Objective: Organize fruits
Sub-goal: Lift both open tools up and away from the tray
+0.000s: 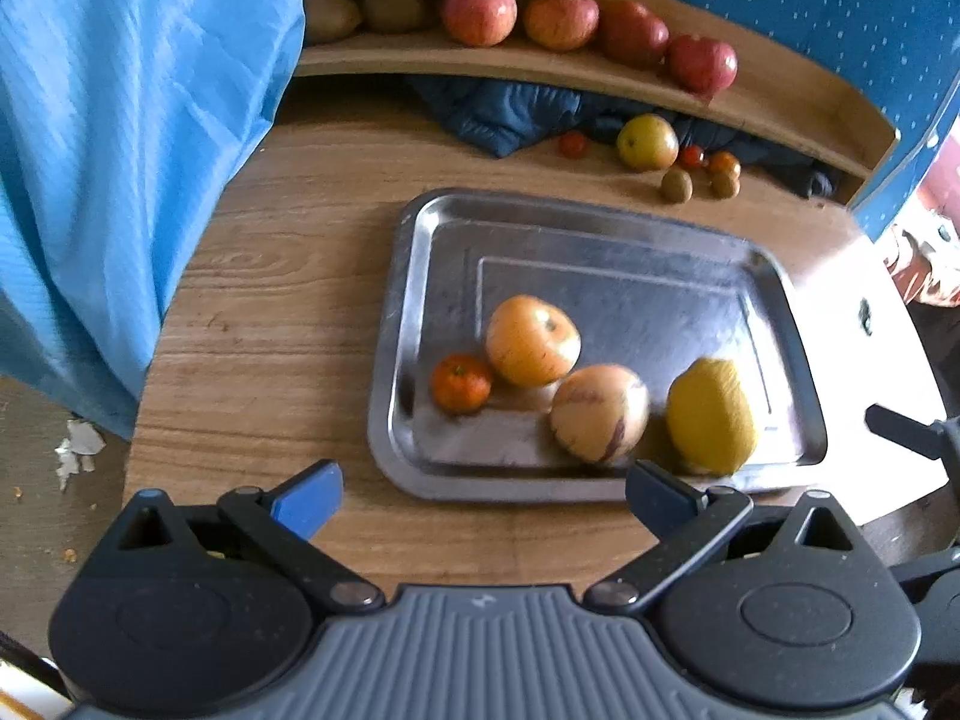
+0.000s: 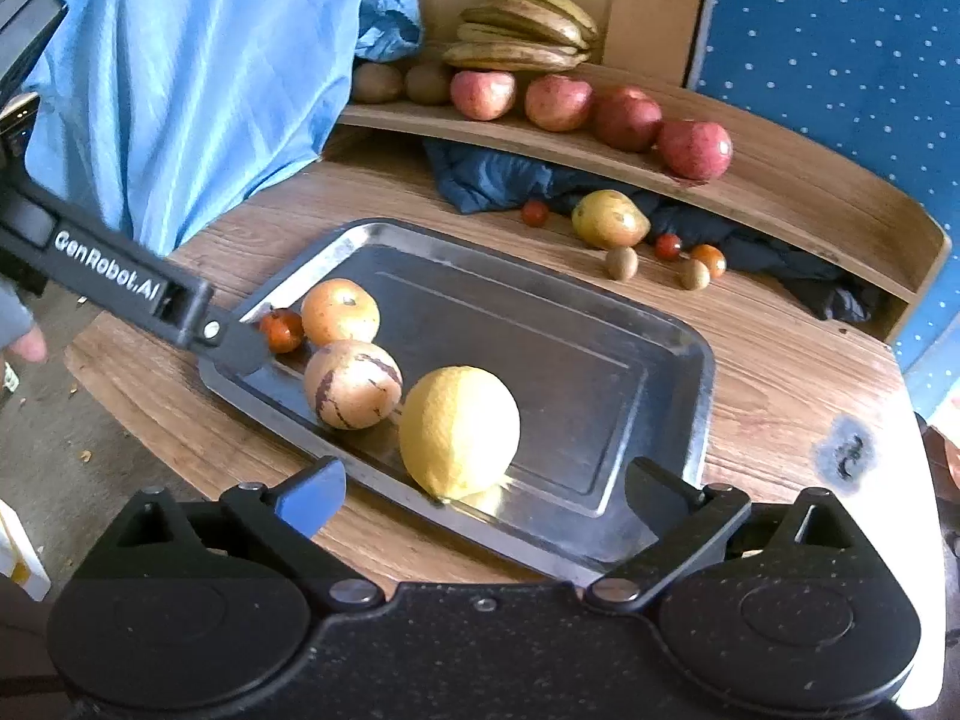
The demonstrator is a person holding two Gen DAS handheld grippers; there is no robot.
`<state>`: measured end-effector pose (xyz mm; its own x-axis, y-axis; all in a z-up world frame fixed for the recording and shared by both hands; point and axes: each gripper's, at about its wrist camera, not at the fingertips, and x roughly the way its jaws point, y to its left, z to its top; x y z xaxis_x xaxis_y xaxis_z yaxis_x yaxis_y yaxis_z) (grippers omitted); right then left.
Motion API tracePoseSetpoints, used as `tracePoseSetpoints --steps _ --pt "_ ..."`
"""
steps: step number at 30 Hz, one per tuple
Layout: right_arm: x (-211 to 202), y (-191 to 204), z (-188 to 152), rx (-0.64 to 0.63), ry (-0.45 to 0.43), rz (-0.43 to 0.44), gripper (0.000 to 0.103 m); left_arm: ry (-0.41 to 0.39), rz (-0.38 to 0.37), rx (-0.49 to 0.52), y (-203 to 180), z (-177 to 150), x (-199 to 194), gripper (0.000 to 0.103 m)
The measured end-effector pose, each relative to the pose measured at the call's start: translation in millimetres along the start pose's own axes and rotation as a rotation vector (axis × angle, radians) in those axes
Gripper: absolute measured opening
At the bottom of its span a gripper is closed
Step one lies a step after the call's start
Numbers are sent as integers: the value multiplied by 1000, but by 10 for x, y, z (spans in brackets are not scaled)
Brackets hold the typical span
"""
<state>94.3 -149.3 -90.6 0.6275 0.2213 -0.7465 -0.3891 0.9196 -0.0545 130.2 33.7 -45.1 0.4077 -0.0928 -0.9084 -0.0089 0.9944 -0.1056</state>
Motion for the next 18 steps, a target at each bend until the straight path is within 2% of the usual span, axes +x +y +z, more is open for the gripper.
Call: tracePoseSetpoints --steps 7,13,18 --pt "-58 -92 -83 42 10 -32 102 38 23 42 -74 -25 20 102" --pt "-113 -213 -111 118 30 -35 102 103 63 82 -162 -19 91 102" --pt "-164 -318 -131 163 25 -62 102 97 58 126 -285 18 71 102"
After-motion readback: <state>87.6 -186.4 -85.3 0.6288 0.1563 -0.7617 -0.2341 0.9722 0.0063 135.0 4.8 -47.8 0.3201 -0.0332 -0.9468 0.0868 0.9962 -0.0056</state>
